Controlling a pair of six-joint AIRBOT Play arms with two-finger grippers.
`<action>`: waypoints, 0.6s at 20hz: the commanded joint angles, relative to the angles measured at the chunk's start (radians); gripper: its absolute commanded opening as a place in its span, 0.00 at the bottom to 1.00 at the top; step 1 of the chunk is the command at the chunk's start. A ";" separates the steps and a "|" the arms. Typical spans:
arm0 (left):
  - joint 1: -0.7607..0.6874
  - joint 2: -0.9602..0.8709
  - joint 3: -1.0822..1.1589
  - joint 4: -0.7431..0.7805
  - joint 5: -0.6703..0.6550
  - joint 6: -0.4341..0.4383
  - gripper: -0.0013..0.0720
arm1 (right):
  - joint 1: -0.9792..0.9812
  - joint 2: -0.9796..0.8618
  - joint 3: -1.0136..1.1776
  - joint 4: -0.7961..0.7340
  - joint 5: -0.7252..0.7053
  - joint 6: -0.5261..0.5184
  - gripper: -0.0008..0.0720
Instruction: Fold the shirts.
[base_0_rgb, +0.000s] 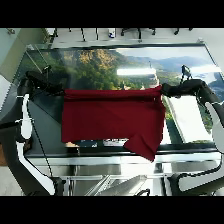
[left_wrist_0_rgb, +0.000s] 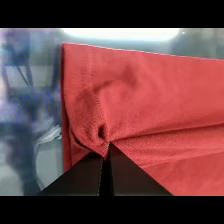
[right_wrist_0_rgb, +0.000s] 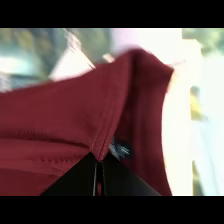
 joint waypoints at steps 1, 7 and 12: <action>-0.001 -0.002 0.001 0.032 0.004 -0.002 0.04 | 0.003 -0.037 0.000 -0.110 -0.028 0.061 0.04; -0.002 -0.002 0.001 0.031 0.019 -0.002 0.04 | 0.024 -0.060 0.001 -0.099 -0.005 0.060 0.04; -0.005 -0.002 0.001 0.018 0.035 -0.003 0.04 | 0.025 -0.059 0.002 -0.037 -0.004 0.060 0.06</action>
